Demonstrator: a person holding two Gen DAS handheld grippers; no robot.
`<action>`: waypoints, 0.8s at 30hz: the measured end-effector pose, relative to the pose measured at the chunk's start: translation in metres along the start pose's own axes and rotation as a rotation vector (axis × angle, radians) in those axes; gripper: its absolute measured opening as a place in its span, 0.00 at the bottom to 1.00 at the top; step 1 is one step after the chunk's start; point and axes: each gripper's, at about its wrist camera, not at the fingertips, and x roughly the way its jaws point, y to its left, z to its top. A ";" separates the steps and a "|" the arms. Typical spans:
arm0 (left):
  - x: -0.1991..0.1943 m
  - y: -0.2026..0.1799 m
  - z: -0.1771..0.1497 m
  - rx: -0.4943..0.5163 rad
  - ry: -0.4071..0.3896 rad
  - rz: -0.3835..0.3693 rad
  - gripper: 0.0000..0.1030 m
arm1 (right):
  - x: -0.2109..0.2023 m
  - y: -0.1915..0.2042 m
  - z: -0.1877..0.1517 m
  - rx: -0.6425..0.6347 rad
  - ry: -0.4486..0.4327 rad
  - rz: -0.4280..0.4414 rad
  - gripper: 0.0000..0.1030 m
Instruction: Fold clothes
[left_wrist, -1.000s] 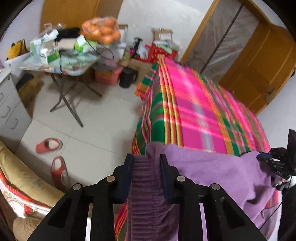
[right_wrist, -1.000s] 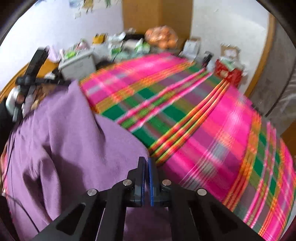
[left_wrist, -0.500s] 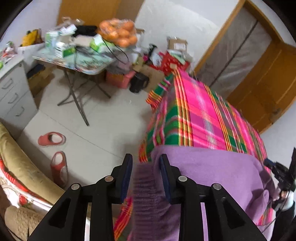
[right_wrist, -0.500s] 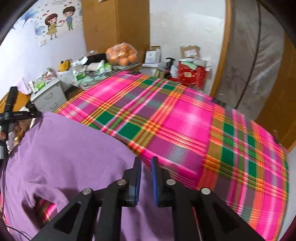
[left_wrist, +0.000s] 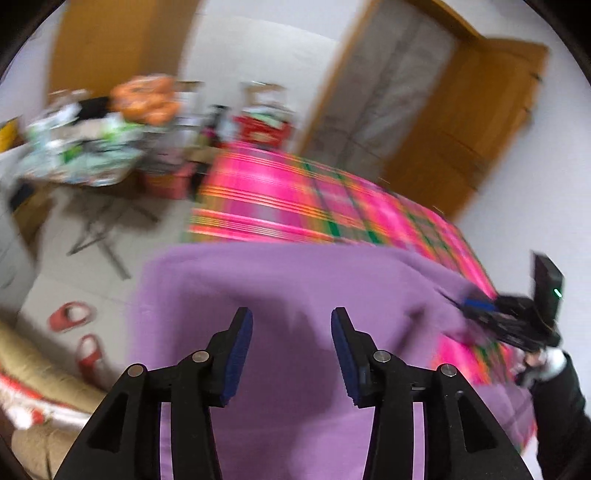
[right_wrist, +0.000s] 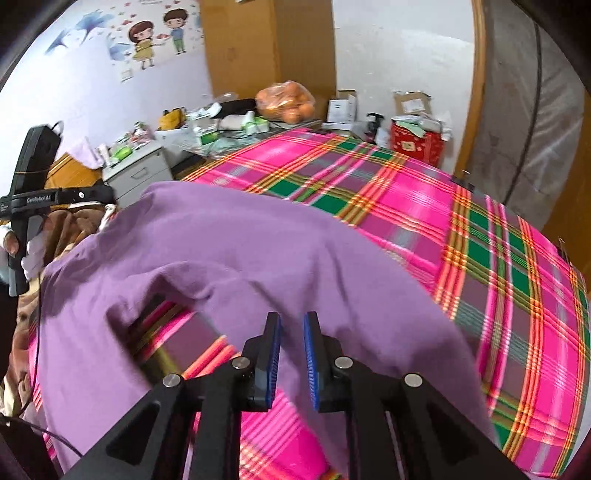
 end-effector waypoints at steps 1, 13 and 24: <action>0.009 -0.017 -0.002 0.027 0.020 -0.034 0.46 | 0.000 0.001 -0.003 -0.003 0.009 0.015 0.14; 0.084 -0.126 -0.048 0.317 0.147 -0.031 0.49 | -0.018 0.000 -0.050 -0.165 0.050 -0.095 0.32; 0.065 -0.119 -0.063 0.437 0.106 -0.040 0.08 | -0.021 0.013 -0.079 -0.353 0.112 -0.121 0.04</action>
